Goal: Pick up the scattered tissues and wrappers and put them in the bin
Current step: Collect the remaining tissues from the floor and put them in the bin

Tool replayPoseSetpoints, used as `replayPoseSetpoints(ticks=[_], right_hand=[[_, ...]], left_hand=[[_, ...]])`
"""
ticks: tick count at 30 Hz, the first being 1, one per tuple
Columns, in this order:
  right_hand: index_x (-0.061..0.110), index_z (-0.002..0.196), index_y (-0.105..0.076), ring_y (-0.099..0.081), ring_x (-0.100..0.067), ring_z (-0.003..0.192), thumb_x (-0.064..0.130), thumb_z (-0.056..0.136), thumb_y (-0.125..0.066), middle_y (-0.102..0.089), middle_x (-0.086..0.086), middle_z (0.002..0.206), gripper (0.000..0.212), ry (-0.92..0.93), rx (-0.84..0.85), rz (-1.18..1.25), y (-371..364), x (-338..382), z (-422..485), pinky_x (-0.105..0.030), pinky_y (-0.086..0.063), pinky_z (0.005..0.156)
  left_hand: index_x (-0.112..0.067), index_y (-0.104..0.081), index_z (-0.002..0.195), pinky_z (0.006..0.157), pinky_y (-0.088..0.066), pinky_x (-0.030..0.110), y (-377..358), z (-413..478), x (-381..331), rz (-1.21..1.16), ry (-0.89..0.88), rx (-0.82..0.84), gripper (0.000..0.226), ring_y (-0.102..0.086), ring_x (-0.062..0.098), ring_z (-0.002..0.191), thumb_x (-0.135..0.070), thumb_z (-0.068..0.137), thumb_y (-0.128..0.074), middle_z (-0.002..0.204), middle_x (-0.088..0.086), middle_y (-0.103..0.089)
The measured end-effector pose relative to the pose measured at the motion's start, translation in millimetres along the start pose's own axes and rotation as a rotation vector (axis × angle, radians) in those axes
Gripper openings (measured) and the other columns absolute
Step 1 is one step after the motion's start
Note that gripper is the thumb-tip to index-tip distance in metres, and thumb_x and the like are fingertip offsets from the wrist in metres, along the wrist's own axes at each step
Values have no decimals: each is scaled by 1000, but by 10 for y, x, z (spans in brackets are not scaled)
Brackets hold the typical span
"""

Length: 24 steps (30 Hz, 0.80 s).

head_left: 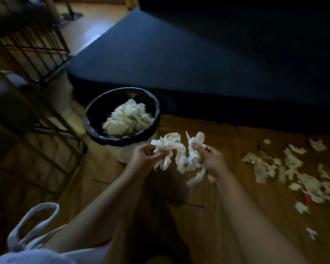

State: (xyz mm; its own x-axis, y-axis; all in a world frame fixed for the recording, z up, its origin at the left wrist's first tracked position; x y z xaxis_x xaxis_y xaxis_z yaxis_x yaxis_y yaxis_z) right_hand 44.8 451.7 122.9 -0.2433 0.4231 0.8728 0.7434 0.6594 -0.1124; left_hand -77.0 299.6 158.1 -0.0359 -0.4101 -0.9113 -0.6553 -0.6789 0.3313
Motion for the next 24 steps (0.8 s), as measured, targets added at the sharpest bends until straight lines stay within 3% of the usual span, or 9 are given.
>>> replayPoseSetpoints(ticks=[2,4,7,9,11,13,17,22,24], right_hand=[[19,96,-65,-68,-26,89,26,83,-67,-70,-12,99,15,25,55,-26,-448,219,202,-47,-55,85],[12,106,-63,-68,-22,81,25,83,-67,-70,-8,91,26,58,78,-35,-826,431,444,-37,-58,72],[8,104,-63,-67,-18,72,21,84,-66,-69,-5,82,24,86,118,-29,-1360,707,857,-27,-57,57],[9,106,-61,-67,-21,84,24,83,-68,-69,-8,92,28,129,132,-71,-1687,828,1146,-35,-59,73],[11,127,-53,-60,-25,111,32,82,-68,-61,-11,124,52,158,173,-212,-1955,854,1380,-44,-50,96],[13,139,-39,-48,-23,127,37,85,-63,-46,-9,142,64,143,210,-366,-2112,812,1498,-42,-41,107],[12,134,-47,-47,-21,127,34,92,-53,-49,-7,141,47,105,175,-415,-2124,810,1496,-37,-40,106],[9,122,-57,-57,-23,112,25,92,-55,-60,-10,125,35,105,141,-433,-1863,853,1218,-36,-51,91],[8,119,-59,-60,-23,105,21,92,-55,-63,-9,115,30,113,148,-408,-1669,815,1102,-38,-53,88]], left_hand=[[-23,-63,79,44,-38,12,400,226,-68,20,-50,-91,11,-51,2,56,-28,77,-72,68,-8,-54],[-30,-56,72,50,-38,17,724,457,-145,39,-77,-183,17,-48,2,61,-31,78,-72,68,-10,-50],[-28,-51,65,44,-34,9,1112,859,-183,109,-156,-324,25,-49,-4,51,-28,80,-71,60,-10,-46],[-19,-61,82,56,-40,5,1311,1166,-55,189,-126,-385,11,-58,-4,65,-26,81,-70,71,-4,-59],[-20,-55,124,81,-50,23,1402,1432,181,303,7,-350,45,-62,16,101,-27,82,-70,112,5,-65],[-27,-37,141,84,-48,31,1400,1524,381,384,136,-260,63,-55,24,116,-27,85,-66,134,7,-52],[-24,-36,142,90,-42,30,1344,1383,461,297,161,-181,59,-48,24,125,-26,89,-61,143,8,-44],[-15,-45,135,75,-43,23,1321,1194,76,307,91,-279,49,-56,10,96,-26,90,-59,120,4,-55],[-16,-48,132,86,-44,25,1183,1130,-72,299,38,-286,45,-53,14,111,-27,90,-59,126,5,-54]])
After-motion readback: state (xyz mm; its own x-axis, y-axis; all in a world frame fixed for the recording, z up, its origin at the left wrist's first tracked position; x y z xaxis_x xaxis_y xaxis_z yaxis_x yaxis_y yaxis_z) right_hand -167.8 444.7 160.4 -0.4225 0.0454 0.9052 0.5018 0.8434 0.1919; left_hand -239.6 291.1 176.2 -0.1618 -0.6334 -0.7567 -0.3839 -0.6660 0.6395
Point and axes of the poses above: each hand's wrist, its own z-axis towards the middle knuckle, its own y-axis out of the back of the hand, x = y × z, the point moved 5 cm from there along z, towards the middle knuckle
